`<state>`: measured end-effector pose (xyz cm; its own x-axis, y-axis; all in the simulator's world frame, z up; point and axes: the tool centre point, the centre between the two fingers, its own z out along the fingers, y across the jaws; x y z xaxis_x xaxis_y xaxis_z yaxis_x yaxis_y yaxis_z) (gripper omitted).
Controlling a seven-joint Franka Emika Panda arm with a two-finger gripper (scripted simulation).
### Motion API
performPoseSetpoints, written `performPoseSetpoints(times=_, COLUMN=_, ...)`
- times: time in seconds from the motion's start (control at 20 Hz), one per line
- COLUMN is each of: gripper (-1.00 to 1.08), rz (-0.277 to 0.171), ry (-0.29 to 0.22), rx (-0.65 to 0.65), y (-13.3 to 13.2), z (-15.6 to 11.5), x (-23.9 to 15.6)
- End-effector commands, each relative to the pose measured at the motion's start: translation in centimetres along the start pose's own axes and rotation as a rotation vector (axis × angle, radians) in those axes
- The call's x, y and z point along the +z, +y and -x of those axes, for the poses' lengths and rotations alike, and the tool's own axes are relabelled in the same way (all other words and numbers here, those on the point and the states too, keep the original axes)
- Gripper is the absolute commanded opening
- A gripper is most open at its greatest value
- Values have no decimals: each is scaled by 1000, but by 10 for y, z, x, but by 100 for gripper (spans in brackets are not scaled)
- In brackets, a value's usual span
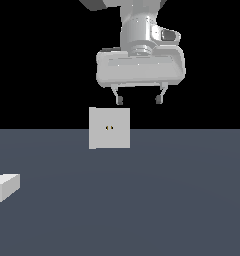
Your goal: Plug the charger into the wall socket.
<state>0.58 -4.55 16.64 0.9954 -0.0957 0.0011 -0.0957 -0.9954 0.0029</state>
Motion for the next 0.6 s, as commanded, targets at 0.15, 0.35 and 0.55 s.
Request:
performPoseSetpoints(times=0.15, gripper=100, rz=0, ry=1, rx=-3, y=-3, z=1, x=1)
performPoseSetpoints(times=0.35, gripper=100, rz=-1, ry=5, rx=-17, y=-14, z=7, x=6)
performPoseSetpoints(times=0.55, gripper=100, rz=-3, ry=12, rx=-43, y=-35, z=18, x=15)
